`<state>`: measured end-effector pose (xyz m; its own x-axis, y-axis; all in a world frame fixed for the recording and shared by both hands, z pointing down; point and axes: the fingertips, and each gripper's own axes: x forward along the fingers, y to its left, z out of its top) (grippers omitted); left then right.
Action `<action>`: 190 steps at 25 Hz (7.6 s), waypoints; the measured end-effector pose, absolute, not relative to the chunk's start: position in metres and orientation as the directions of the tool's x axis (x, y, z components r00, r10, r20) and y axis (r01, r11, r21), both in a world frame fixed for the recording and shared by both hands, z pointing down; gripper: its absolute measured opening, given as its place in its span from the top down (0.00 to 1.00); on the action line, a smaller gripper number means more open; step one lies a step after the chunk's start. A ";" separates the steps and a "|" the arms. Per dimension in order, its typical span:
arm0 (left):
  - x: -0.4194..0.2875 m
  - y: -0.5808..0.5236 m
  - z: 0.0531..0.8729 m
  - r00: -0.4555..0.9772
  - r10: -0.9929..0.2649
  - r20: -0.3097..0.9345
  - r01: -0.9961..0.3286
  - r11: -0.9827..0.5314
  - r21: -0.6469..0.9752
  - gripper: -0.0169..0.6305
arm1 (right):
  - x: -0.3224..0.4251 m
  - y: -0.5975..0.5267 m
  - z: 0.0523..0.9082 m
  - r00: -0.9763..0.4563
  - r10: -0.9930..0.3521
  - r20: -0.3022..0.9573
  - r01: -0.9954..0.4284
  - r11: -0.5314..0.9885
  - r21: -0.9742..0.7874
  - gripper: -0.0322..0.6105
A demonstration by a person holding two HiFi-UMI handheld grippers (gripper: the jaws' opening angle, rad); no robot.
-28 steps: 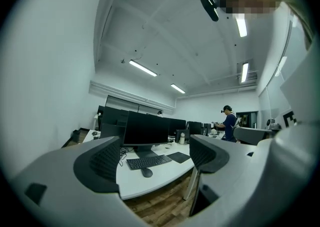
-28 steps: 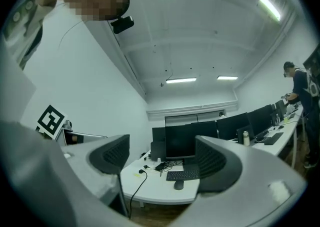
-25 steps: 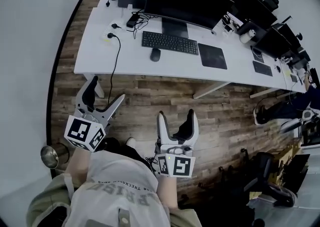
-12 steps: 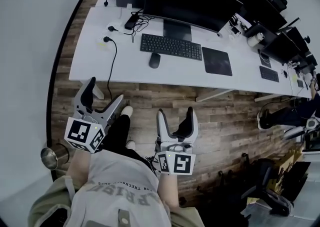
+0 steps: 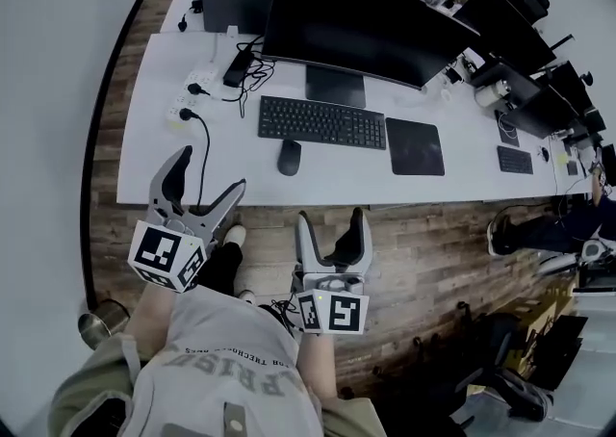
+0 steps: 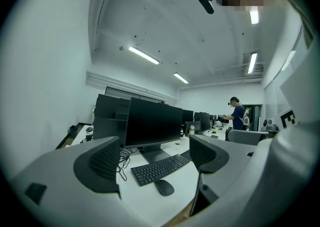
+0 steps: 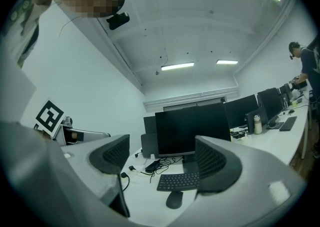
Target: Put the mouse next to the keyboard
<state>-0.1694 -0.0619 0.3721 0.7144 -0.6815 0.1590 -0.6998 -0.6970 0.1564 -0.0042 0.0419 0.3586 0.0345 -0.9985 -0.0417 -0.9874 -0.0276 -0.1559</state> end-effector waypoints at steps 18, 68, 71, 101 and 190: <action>-0.133 -0.188 0.416 0.766 -0.593 0.248 -0.640 -0.739 0.210 0.33 | 0.014 -0.102 0.469 0.082 -0.962 0.260 -0.983 -0.122 -0.140 0.33; -0.034 -0.194 0.433 0.863 -0.425 0.272 -0.487 -0.843 0.228 0.33 | 0.093 -0.111 0.612 0.221 -0.750 0.623 -0.929 -0.357 -0.099 0.47; -0.009 -0.190 0.429 0.886 -0.388 0.254 -0.444 -0.868 0.222 0.33 | 0.119 -0.102 0.593 0.269 -0.764 0.586 -0.917 -0.390 -0.088 0.47; 0.257 -0.140 0.425 0.704 -0.664 0.251 -0.700 -0.709 0.086 0.33 | 0.443 -0.093 0.584 0.005 -0.833 0.553 -0.995 -0.062 -0.084 0.47; 0.238 -0.179 0.326 0.785 -0.611 -0.102 -0.607 -0.792 0.070 0.96 | 0.370 -0.115 0.339 0.160 -0.977 -0.141 -0.981 -0.173 0.088 0.95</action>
